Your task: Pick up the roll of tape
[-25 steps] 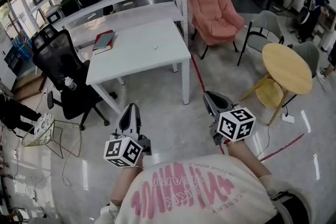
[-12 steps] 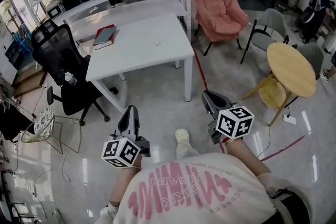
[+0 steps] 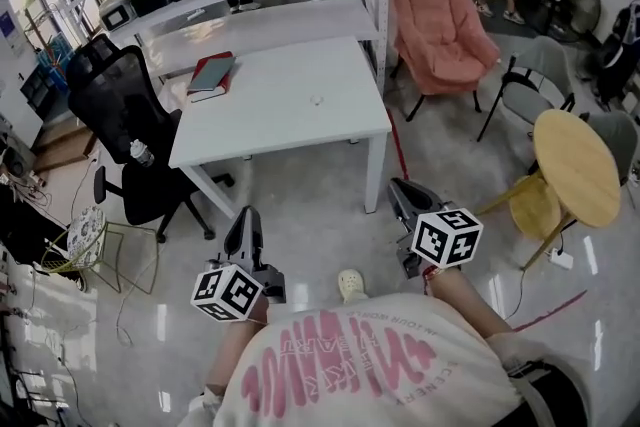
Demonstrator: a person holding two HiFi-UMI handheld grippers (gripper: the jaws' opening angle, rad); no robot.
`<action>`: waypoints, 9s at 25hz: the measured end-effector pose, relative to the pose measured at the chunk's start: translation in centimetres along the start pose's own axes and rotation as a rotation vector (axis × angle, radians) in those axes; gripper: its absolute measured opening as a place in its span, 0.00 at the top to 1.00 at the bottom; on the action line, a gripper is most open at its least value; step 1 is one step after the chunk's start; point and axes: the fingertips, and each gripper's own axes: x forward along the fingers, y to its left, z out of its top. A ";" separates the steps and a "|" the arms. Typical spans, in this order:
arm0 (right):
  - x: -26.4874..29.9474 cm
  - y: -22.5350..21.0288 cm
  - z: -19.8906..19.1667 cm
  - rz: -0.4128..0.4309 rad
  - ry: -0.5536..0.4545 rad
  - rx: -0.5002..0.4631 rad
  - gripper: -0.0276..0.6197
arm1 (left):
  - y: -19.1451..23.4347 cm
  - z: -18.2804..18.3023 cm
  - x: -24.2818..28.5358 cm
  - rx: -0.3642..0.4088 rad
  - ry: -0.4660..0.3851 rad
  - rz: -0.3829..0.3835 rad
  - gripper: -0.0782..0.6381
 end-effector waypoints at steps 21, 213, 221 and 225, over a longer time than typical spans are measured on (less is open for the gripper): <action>24.2 -10.6 11.6 0.020 -0.014 -0.047 0.94 | 9.7 4.2 23.5 0.012 -0.022 0.057 0.86; 37.1 -4.5 20.1 -0.013 -0.231 -0.012 0.85 | 16.9 12.9 38.2 0.062 0.044 -0.203 0.86; 37.0 -4.9 19.7 -0.034 -0.218 -0.025 0.85 | 17.0 12.4 38.6 0.052 0.053 -0.211 0.86; 37.1 -5.1 19.7 -0.043 -0.218 -0.026 0.85 | 17.1 12.4 38.7 0.052 0.054 -0.215 0.86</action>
